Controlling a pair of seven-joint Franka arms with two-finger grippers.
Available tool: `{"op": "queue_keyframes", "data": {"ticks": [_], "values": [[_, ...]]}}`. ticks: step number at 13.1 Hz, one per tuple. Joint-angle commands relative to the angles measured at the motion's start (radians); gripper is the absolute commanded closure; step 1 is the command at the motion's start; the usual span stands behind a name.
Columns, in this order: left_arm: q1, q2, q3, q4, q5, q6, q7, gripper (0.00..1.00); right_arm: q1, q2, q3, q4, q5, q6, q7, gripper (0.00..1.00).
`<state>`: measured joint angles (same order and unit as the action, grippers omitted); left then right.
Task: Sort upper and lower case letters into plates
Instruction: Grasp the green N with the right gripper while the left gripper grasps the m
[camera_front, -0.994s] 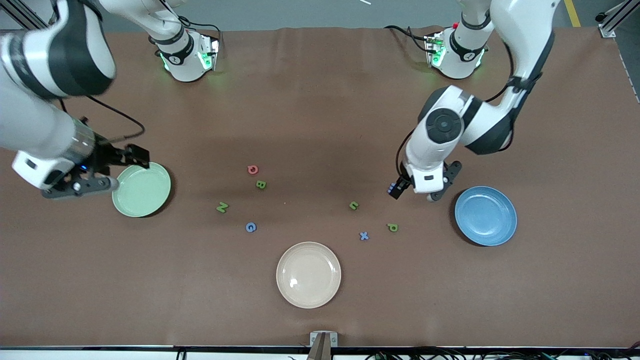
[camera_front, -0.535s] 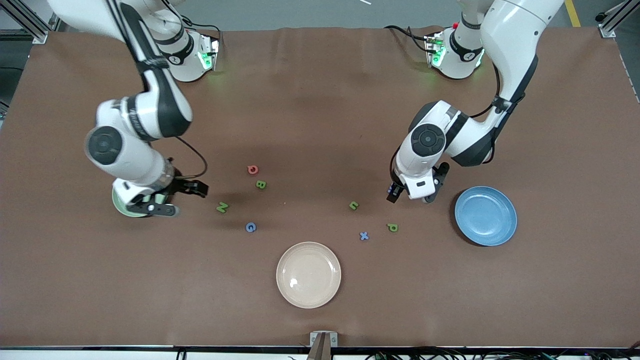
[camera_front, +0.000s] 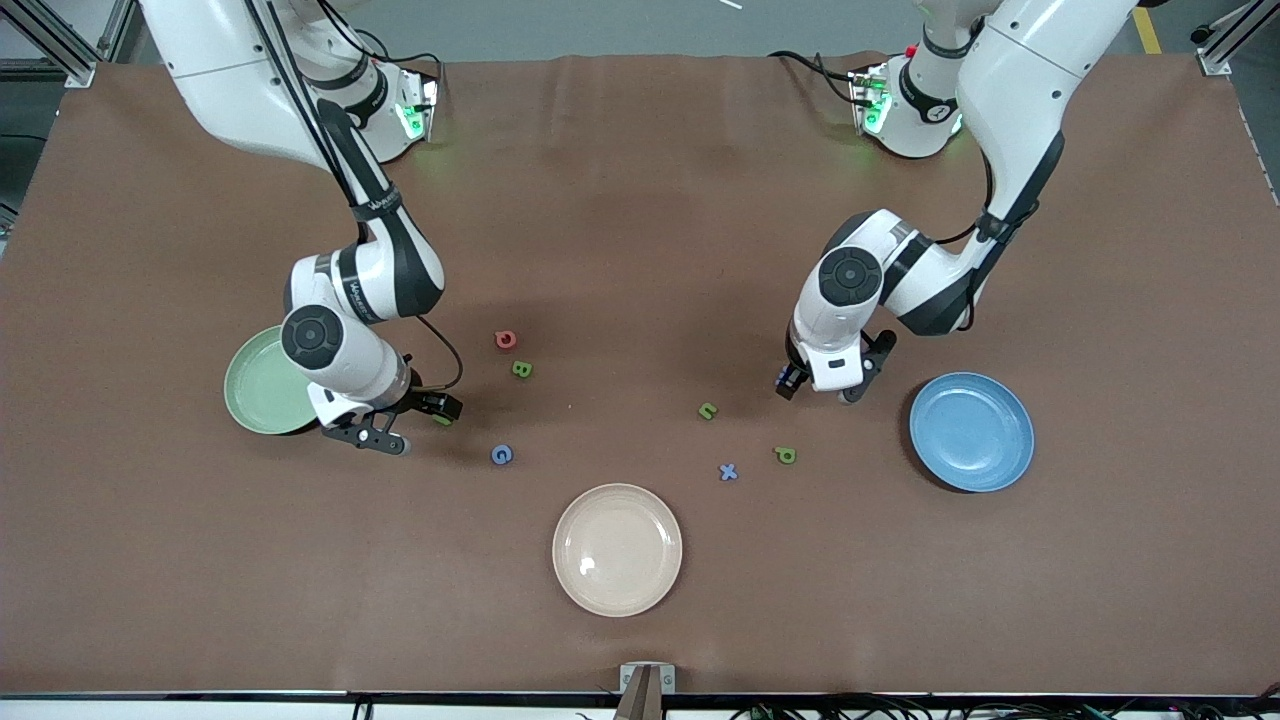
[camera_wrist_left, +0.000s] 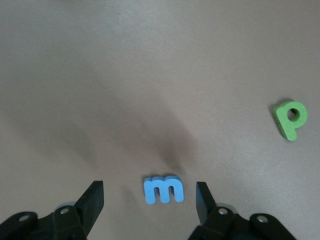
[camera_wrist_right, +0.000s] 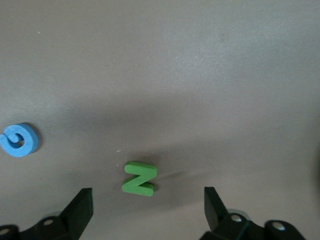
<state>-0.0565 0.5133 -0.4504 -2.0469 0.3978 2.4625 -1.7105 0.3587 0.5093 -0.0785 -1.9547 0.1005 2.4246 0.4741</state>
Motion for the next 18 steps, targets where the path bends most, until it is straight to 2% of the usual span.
{"op": "queue_keyframes", "data": {"ticks": [1,2,7,12,16,18], "values": [[0.003,0.024,-0.005,-0.006,0.026,0.067,0.008,0.18,0.008,0.047,-0.004,0.033,0.033,0.001,0.032,0.12],[0.004,0.034,-0.004,-0.004,0.030,0.069,0.009,0.19,0.008,0.060,-0.004,0.040,0.048,0.001,0.032,0.17],[0.004,0.062,-0.004,-0.001,0.055,0.069,0.008,0.28,0.017,0.109,-0.004,0.079,0.070,-0.002,0.040,0.24],[-0.002,0.071,-0.004,0.008,0.055,0.069,0.008,0.41,0.020,0.117,-0.004,0.083,0.070,-0.004,0.044,0.55],[-0.006,0.079,-0.002,0.010,0.053,0.069,-0.003,0.43,0.019,0.117,-0.004,0.083,0.070,-0.007,0.035,0.83],[-0.005,0.093,-0.002,0.024,0.053,0.069,-0.008,0.48,0.014,0.115,-0.003,0.083,0.070,-0.013,0.031,0.87]]}}
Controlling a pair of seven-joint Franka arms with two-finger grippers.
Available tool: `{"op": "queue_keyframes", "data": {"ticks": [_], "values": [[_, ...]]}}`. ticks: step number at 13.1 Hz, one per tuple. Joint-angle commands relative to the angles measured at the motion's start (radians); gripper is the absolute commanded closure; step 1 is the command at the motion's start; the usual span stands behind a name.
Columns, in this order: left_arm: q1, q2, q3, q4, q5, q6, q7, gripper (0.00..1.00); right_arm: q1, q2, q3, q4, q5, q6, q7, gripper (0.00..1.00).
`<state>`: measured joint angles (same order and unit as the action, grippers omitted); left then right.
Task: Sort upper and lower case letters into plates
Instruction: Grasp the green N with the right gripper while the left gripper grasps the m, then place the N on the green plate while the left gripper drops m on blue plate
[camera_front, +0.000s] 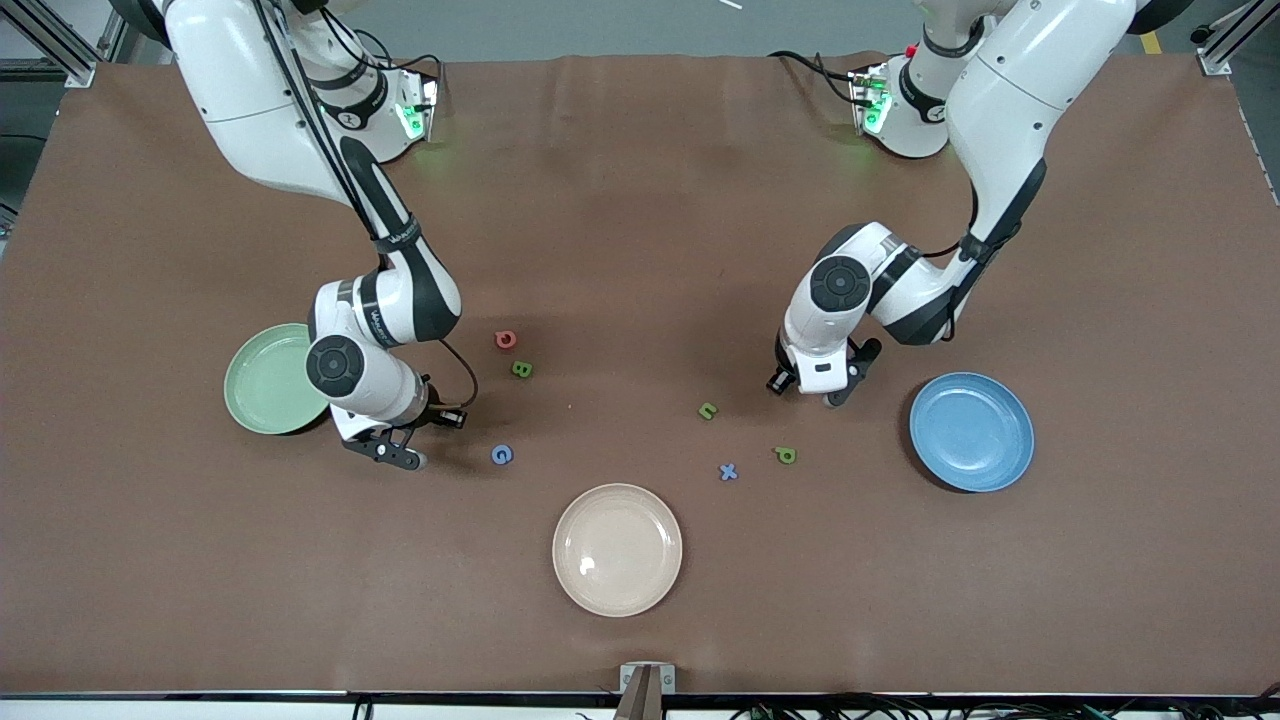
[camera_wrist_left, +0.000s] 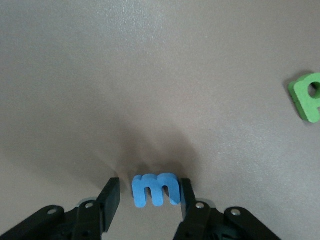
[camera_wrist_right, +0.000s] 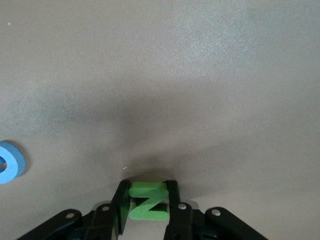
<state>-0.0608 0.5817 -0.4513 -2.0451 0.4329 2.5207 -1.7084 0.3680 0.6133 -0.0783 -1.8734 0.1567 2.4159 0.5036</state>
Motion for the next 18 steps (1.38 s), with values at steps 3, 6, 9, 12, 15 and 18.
{"op": "queue_keyframes", "data": {"ticks": [3,6,9,12,15,18], "values": [[0.013,0.020,0.005,0.040,0.020,0.009,0.019,0.79,-0.010,-0.107,-0.009,0.002,0.012,-0.148,-0.028,0.87],[0.073,-0.031,0.005,0.063,0.020,0.001,0.111,0.95,-0.121,-0.231,-0.012,0.000,0.001,-0.309,-0.239,0.87],[0.200,-0.074,0.005,0.065,0.020,-0.002,0.322,0.95,-0.295,-0.245,-0.014,-0.007,-0.003,-0.337,-0.559,0.87],[0.350,-0.076,0.005,0.060,0.020,-0.010,0.557,0.88,-0.421,-0.236,-0.014,-0.032,-0.028,-0.307,-0.762,0.86],[0.420,-0.068,0.006,0.051,0.020,-0.075,0.630,0.74,-0.474,-0.213,-0.014,-0.097,-0.037,-0.197,-0.844,0.86],[0.470,-0.065,0.005,0.059,0.020,-0.112,0.691,0.06,-0.486,-0.202,-0.014,-0.183,-0.037,-0.086,-0.870,0.84]]}}
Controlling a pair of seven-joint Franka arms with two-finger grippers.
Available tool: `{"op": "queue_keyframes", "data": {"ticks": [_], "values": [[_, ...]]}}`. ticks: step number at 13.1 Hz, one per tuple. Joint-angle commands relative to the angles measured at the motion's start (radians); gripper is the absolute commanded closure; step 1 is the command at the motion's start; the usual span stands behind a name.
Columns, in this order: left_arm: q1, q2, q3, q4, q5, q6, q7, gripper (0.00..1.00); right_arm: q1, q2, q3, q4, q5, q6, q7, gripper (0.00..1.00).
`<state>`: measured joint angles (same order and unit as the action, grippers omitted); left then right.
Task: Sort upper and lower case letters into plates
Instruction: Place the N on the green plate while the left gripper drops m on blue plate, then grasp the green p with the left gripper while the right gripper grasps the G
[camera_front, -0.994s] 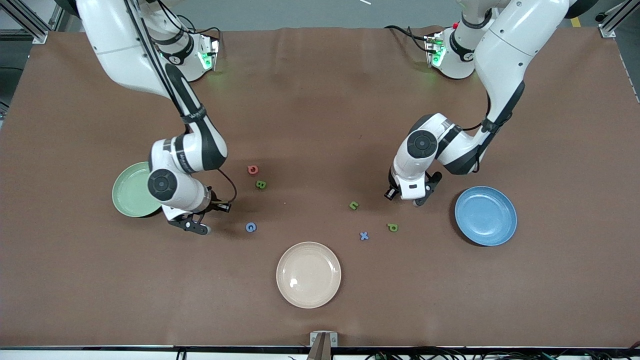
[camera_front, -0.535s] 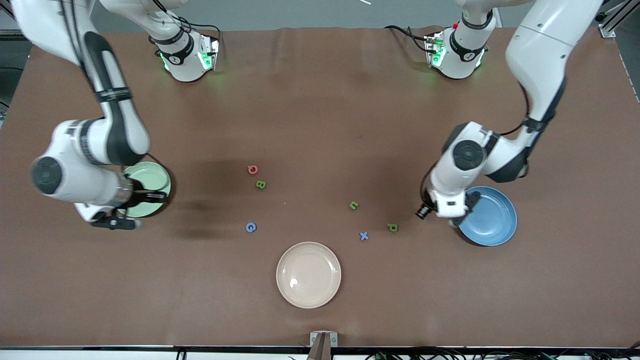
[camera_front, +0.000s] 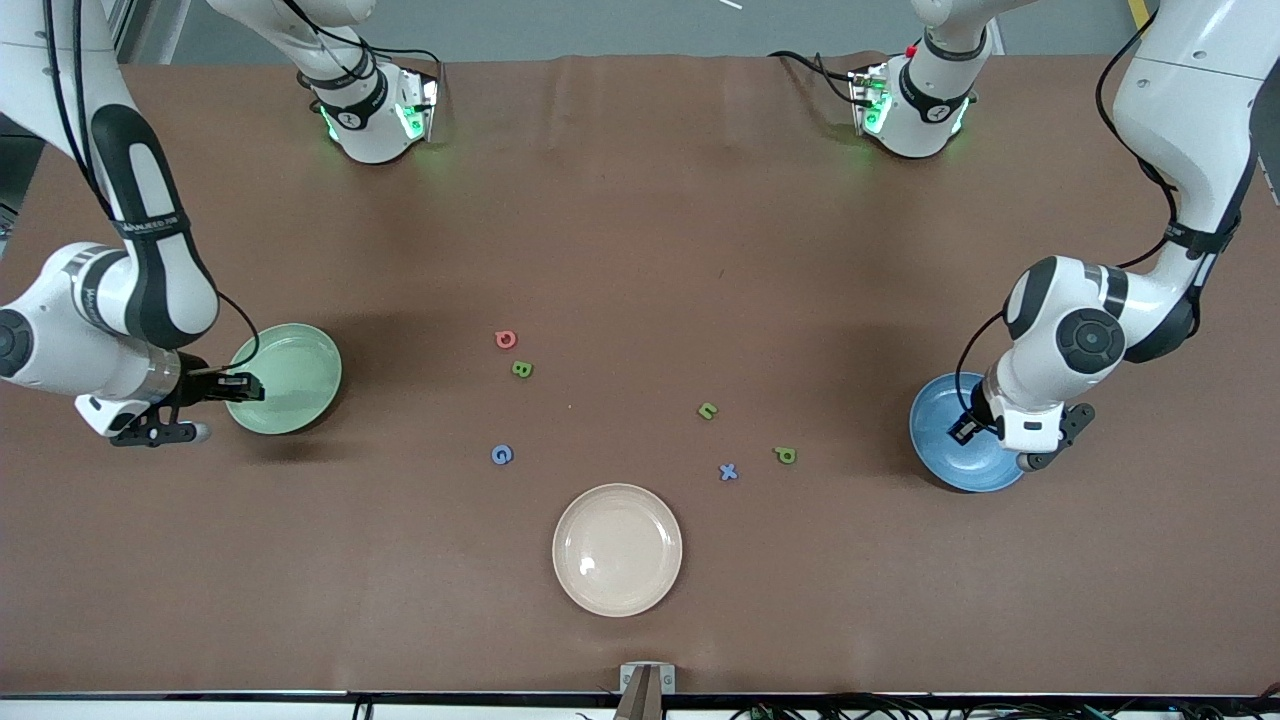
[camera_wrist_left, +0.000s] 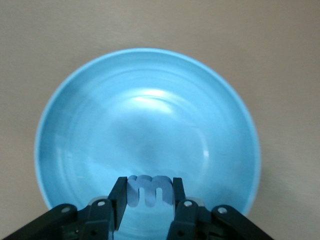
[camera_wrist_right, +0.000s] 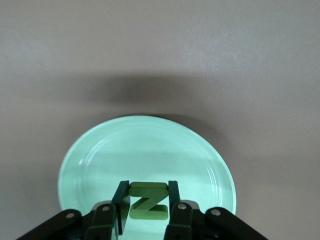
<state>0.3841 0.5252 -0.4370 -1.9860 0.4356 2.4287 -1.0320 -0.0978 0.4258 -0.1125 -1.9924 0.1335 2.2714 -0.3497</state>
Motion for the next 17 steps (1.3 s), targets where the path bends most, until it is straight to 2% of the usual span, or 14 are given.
{"op": "queue_keyframes", "data": {"ticks": [1,3,5,9,10,11,12,14,17], "values": [[0.016,-0.008,-0.012,0.001,0.015,-0.020,-0.003,0.00,-0.020,-0.012,0.021,-0.084,-0.014,0.078,-0.017,0.83],[-0.016,-0.008,-0.034,0.016,0.015,-0.020,-0.055,0.00,-0.020,-0.004,0.021,-0.124,-0.014,0.140,-0.017,0.82],[-0.080,0.015,-0.051,0.073,-0.001,-0.023,-0.120,0.00,-0.017,0.002,0.022,-0.150,-0.014,0.178,-0.015,0.77],[-0.272,0.157,-0.049,0.280,-0.003,-0.026,-0.394,0.10,-0.016,0.005,0.022,-0.163,-0.012,0.180,-0.015,0.73],[-0.309,0.192,-0.049,0.329,-0.003,-0.033,-0.425,0.12,-0.016,0.005,0.022,-0.163,-0.012,0.177,-0.015,0.61],[-0.356,0.222,-0.045,0.378,-0.003,-0.063,-0.439,0.17,-0.013,0.004,0.022,-0.163,-0.012,0.166,-0.005,0.16],[-0.408,0.252,-0.037,0.432,-0.003,-0.116,-0.457,0.21,-0.010,-0.011,0.024,-0.160,-0.012,0.148,0.000,0.00],[-0.451,0.301,-0.020,0.504,-0.014,-0.164,-0.513,0.26,0.015,-0.071,0.027,-0.120,-0.011,0.041,0.021,0.00],[-0.461,0.335,-0.019,0.503,-0.011,-0.165,-0.516,0.33,0.128,-0.105,0.028,0.047,-0.011,-0.215,0.223,0.00]]}}
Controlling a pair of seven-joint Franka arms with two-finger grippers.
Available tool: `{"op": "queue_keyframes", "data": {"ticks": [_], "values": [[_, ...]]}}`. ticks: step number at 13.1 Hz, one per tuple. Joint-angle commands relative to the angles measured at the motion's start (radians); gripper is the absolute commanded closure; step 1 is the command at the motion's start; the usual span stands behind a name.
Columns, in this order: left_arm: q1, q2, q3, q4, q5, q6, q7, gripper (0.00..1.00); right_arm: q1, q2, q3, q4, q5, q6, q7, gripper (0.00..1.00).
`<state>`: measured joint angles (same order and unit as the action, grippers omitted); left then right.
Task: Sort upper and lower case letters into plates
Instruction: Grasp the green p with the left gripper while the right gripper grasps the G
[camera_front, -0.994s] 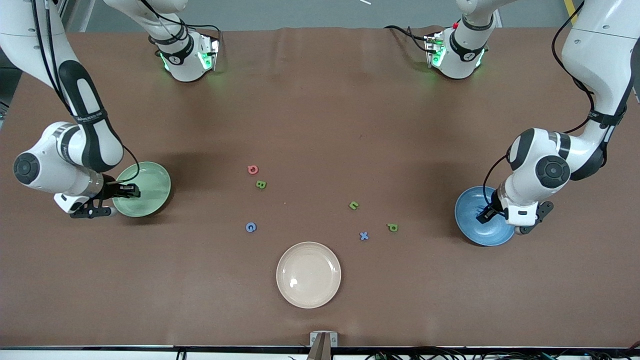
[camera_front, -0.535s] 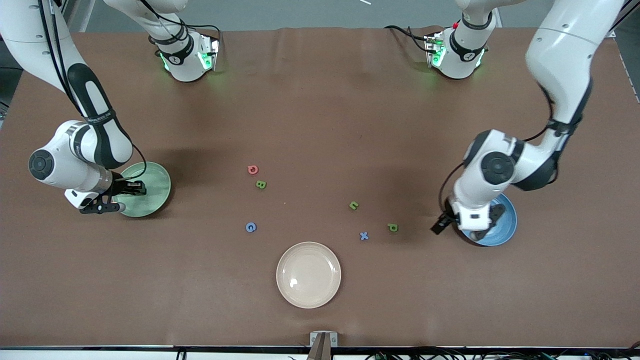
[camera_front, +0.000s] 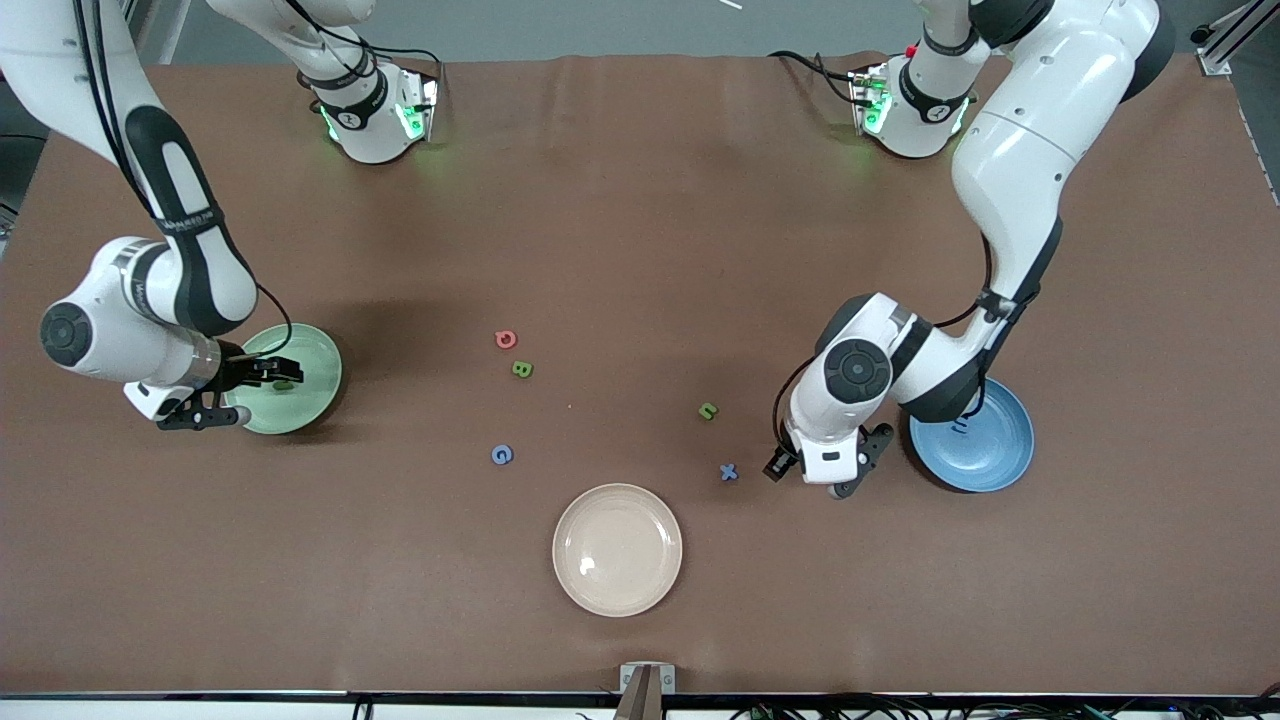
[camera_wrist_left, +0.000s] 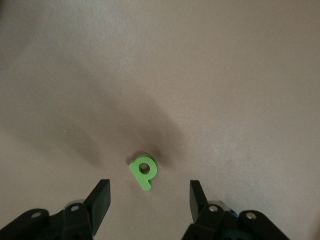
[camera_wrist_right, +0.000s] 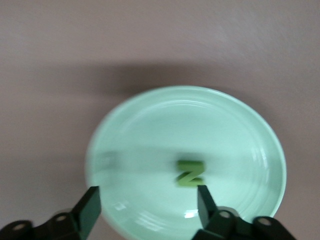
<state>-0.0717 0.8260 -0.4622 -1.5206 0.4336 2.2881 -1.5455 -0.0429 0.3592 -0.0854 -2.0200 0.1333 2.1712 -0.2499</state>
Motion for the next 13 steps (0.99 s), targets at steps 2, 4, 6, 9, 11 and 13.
{"op": "queue_keyframes", "data": {"ticks": [2,4,6,9,11,13], "values": [[-0.005,0.047,0.007,0.034,-0.007,-0.024,-0.002,0.37,0.174,-0.029,0.003,0.144,-0.008,-0.134,0.318,0.00],[0.001,0.053,0.008,0.031,0.000,-0.024,-0.001,0.51,0.260,0.013,0.003,0.177,0.009,-0.093,0.418,0.00],[0.010,0.050,0.007,0.030,-0.001,-0.024,0.001,0.78,0.331,0.091,0.003,0.216,0.052,-0.007,0.506,0.00],[0.044,0.036,0.007,0.022,0.008,-0.027,0.024,0.99,0.414,0.234,0.003,0.355,0.066,0.016,0.599,0.00],[0.105,-0.017,0.002,-0.019,0.011,-0.056,0.092,1.00,0.446,0.328,0.003,0.446,0.065,0.022,0.641,0.00],[0.186,-0.088,-0.006,-0.077,0.011,-0.094,0.222,1.00,0.457,0.380,0.003,0.483,0.065,0.080,0.659,0.00]]}}
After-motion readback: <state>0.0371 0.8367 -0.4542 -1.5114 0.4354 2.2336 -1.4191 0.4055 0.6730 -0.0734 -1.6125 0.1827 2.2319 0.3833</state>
